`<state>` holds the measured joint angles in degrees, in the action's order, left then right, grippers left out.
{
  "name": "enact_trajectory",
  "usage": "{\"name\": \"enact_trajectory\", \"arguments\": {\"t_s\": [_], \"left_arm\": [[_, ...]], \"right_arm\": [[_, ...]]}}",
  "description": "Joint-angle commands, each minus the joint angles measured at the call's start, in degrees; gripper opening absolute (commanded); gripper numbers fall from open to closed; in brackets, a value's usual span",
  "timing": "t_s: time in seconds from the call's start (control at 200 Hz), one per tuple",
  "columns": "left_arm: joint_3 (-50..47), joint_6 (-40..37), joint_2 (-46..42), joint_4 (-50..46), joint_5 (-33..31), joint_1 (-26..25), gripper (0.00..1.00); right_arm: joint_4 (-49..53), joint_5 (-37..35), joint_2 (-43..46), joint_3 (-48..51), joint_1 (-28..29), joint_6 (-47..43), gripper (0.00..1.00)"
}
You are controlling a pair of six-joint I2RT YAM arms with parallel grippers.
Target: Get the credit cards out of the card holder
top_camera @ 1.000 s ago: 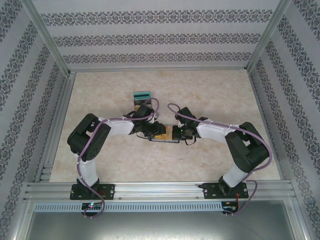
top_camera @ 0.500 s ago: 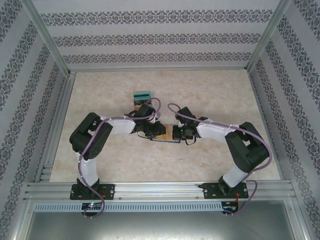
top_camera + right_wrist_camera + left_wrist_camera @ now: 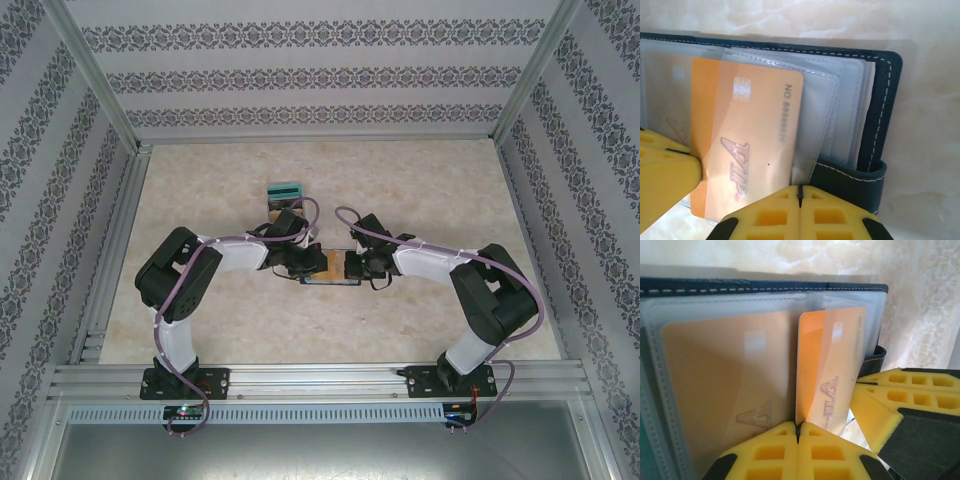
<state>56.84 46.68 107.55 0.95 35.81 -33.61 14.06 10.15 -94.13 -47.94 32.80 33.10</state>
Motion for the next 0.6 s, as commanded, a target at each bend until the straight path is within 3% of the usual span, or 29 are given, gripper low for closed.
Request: {"name": "enact_trajectory", "arguments": {"t_s": [0.0, 0.595], "left_arm": [[-2.1, -2.5, -3.6, -1.8, -1.6, 0.9, 0.0], [-4.1, -9.9, -17.1, -14.6, -7.2, 5.5, 0.0]], "right_arm": [[1.2, 1.3, -1.0, 0.2, 0.6, 0.2, 0.06], [2.1, 0.8, 1.1, 0.0, 0.5, -0.1, 0.07]]}}
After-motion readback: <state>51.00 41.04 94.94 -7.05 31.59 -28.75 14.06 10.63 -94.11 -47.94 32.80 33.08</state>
